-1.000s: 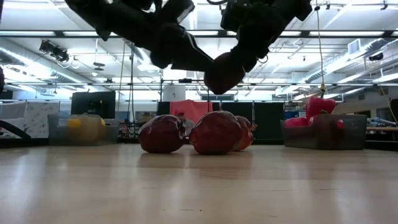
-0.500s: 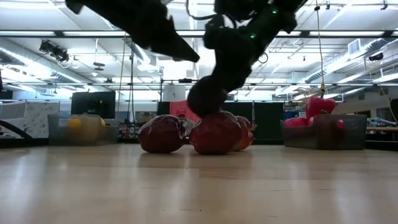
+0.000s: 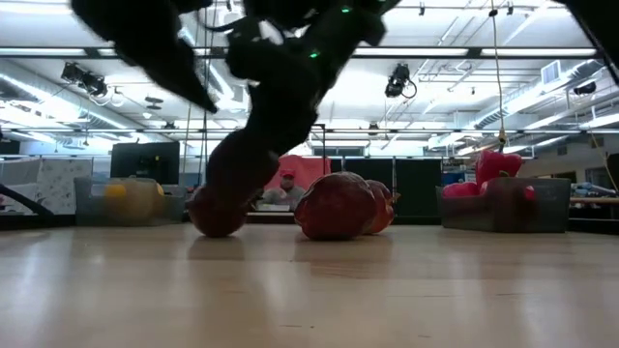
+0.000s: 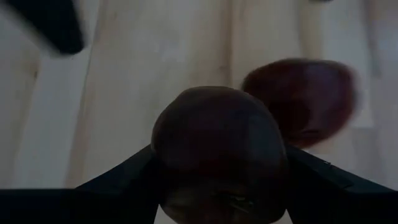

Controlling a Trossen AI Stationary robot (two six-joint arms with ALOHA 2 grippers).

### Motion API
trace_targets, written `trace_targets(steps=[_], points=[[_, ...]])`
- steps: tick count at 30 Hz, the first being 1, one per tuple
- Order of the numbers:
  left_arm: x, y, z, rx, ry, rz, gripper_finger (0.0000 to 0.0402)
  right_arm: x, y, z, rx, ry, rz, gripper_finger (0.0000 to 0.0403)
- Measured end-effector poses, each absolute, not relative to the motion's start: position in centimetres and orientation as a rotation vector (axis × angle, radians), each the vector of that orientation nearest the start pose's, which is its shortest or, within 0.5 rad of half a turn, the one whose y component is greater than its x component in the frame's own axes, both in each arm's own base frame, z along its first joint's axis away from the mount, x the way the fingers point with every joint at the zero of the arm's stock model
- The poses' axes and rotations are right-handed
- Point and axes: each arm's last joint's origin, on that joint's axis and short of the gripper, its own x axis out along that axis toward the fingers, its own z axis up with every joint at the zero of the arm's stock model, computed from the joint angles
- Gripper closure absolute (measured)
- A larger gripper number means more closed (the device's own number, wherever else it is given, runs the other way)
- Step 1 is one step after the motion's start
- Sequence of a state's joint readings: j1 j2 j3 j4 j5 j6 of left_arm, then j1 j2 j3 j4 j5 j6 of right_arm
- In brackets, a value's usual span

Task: Sort produce into baskets
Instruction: Put the red apple into the transparent bin

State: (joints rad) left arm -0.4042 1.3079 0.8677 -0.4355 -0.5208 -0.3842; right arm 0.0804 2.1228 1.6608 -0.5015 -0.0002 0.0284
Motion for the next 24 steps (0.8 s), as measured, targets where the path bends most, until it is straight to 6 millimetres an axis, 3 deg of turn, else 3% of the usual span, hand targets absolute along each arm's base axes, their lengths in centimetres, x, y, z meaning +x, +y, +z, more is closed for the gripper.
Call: trace_targets(steps=[5, 10, 17, 24], points=[[22.8, -9.9, 22.7, -0.029, 0.837, 0.28, 0.008, 47.9, 5.2, 17.9, -0.077, 1.077, 0.097, 0.0125], [22.3, -11.2, 21.9, -0.066, 0.805, 0.236, 0.008, 48.8, 6.2, 17.4, -0.122, 1.186, 0.124, 0.0125], [22.5, -12.0, 20.3, -0.123, 0.705, 0.177, 0.008, 48.4, 6.5, 17.7, -0.145, 1.279, 0.15, 0.0115], [22.9, -11.5, 19.0, -0.139, 0.571, 0.194, 0.008, 47.9, 6.8, 18.0, -0.147, 1.311, 0.203, 0.0064]])
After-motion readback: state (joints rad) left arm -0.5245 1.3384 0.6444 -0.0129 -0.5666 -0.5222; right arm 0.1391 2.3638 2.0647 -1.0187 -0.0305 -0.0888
